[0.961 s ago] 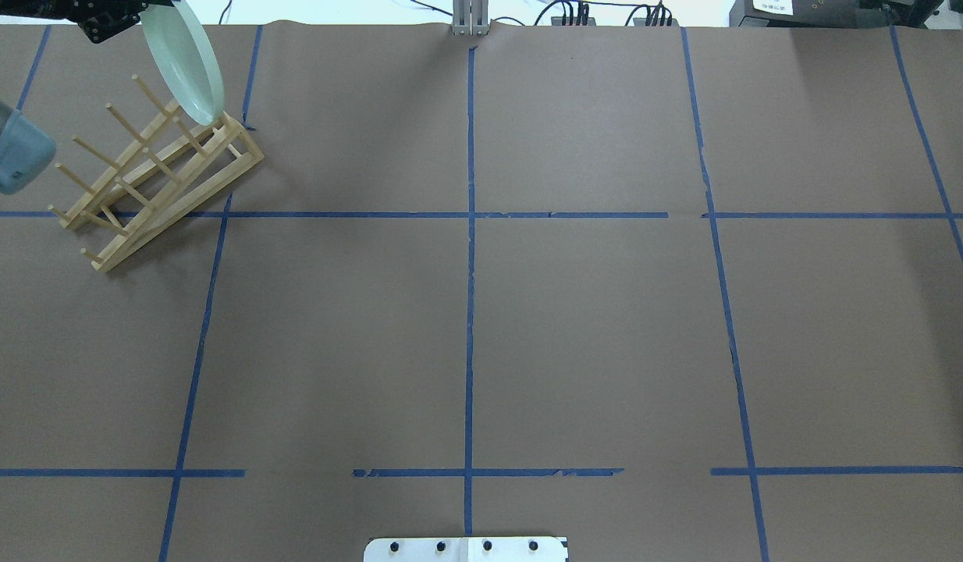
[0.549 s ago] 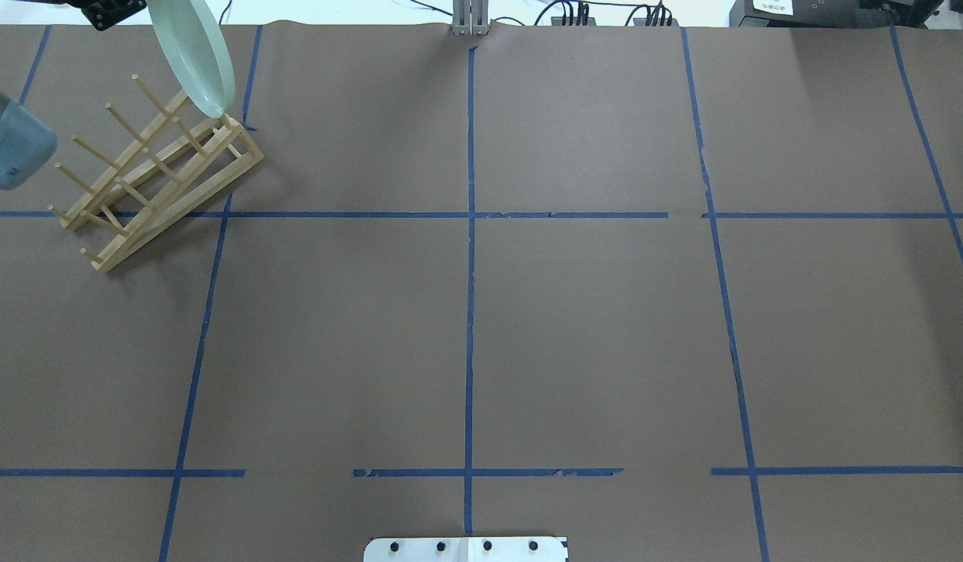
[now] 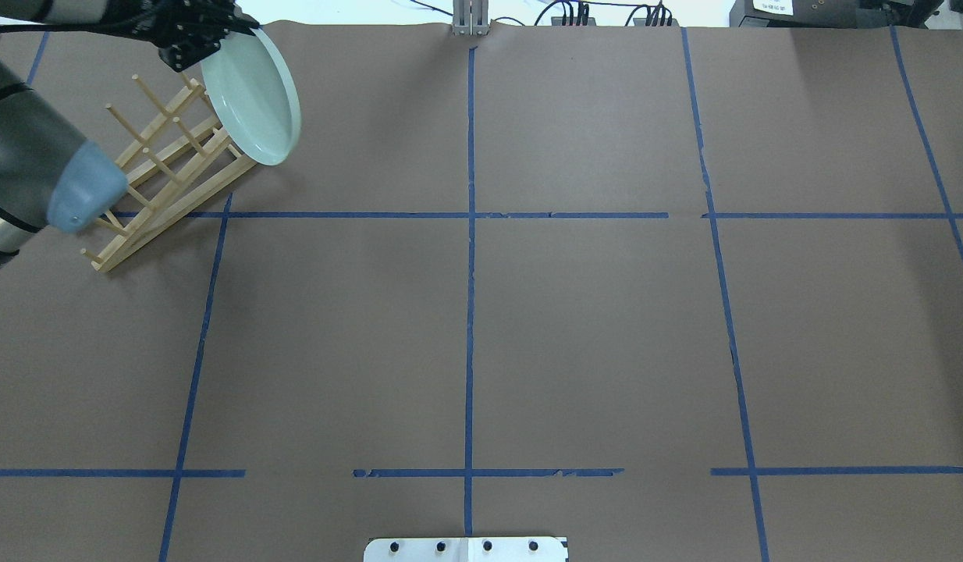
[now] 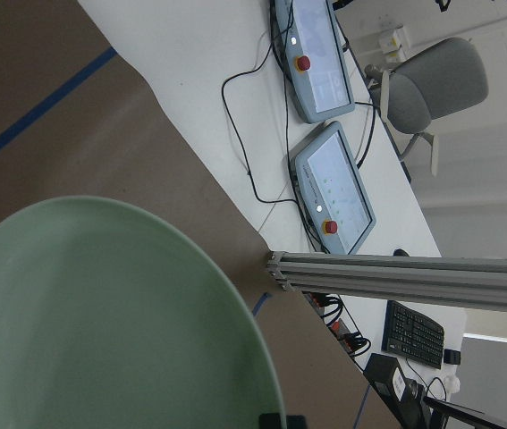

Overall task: Place plate on table
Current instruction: 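Lift the green plate up out of the wooden rack with the left gripper, then carry the plate toward the robot and lower it flat onto the table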

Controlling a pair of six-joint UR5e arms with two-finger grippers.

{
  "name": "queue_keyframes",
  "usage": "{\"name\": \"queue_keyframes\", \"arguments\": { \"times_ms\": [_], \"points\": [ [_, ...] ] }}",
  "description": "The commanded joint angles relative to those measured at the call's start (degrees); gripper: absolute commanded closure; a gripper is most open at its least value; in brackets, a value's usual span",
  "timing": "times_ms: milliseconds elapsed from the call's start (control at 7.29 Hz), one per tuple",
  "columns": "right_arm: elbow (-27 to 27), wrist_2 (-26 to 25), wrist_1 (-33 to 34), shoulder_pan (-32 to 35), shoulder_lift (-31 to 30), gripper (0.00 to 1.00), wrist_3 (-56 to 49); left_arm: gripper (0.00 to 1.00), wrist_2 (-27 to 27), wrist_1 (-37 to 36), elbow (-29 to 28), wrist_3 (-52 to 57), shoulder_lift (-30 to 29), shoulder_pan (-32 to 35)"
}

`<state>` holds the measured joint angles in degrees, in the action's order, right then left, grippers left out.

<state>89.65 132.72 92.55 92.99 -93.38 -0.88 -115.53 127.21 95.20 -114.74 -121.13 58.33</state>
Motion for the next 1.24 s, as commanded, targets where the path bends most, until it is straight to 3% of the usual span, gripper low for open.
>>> {"name": "queue_keyframes", "arguments": {
  "times_ms": [0, 275, 412, 686, 961, 1098],
  "points": [
    [0.0, 0.0, 0.0, 0.0, 0.04, 0.0, 0.0, 1.0, 2.32, -20.26, 0.95, 1.35, -5.59, -6.54],
    [0.0, 0.0, 0.0, 0.0, 0.04, 0.0, 0.0, 1.0, 2.41, -40.98, 0.86, 11.07, -9.98, -11.38],
    [0.0, 0.0, 0.0, 0.0, 0.04, 0.0, 0.0, 1.0, 2.33, -45.61, 0.52, 12.42, -10.61, -13.57],
    [0.0, 0.0, 0.0, 0.0, 0.04, 0.0, 0.0, 1.0, 2.15, -52.56, -5.16, 12.52, -14.55, -18.49],
    [0.0, 0.0, 0.0, 0.0, 0.04, 0.0, 0.0, 1.0, 2.24, -54.7, -19.63, 14.43, -23.76, -19.92],
    [0.0, 0.0, 0.0, 0.0, -0.05, 0.0, 0.0, 1.0, 2.24, -56.36, -20.4, 17.15, -23.28, -21.58]
  ]
}}
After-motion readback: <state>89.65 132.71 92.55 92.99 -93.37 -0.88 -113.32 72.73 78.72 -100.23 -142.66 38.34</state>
